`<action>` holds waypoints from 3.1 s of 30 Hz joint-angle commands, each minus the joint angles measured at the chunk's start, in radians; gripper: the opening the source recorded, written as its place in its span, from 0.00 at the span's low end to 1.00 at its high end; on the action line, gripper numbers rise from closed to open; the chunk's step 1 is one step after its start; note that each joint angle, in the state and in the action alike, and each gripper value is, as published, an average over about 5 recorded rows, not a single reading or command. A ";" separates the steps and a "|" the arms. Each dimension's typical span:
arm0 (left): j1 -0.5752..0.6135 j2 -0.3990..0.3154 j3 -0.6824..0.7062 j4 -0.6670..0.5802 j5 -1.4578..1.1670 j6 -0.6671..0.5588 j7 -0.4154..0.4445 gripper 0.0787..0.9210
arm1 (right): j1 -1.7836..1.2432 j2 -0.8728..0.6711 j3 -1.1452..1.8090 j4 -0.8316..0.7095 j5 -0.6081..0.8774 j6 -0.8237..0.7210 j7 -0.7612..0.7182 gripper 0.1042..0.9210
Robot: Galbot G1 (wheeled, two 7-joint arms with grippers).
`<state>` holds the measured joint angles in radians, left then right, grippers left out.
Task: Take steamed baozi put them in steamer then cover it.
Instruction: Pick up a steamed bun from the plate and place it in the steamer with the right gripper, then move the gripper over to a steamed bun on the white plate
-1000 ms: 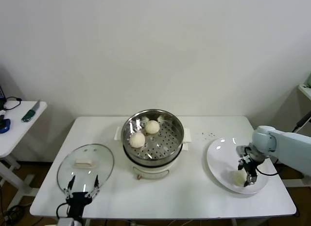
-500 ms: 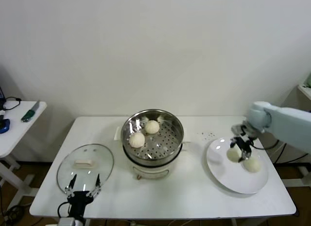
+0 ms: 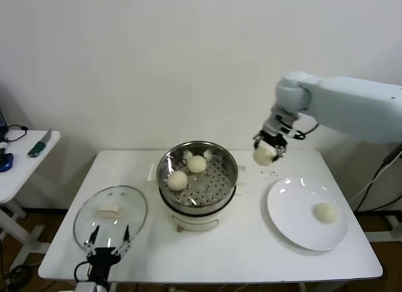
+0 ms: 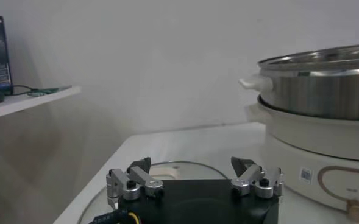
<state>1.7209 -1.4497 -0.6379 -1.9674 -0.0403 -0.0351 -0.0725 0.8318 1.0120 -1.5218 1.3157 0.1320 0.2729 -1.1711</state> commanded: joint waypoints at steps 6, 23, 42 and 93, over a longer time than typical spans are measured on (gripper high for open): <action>-0.002 0.007 -0.005 -0.003 -0.016 0.006 0.000 0.88 | -0.102 0.311 0.123 0.012 -0.244 0.230 -0.017 0.72; -0.004 0.030 0.009 0.019 -0.028 0.013 0.004 0.88 | -0.280 0.428 0.104 -0.032 -0.328 0.291 -0.013 0.73; -0.004 0.032 0.004 0.039 -0.050 0.015 0.001 0.88 | -0.276 0.411 0.131 -0.045 -0.341 0.292 -0.020 0.88; -0.070 0.014 -0.033 -0.002 -0.035 0.081 -0.005 0.88 | -0.828 -0.470 0.576 -0.283 -0.255 -0.351 0.052 0.88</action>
<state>1.6569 -1.4337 -0.6661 -1.9682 -0.0786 0.0419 -0.0776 0.1947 0.5792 -1.1091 1.1161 -0.0224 -0.0837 -1.1153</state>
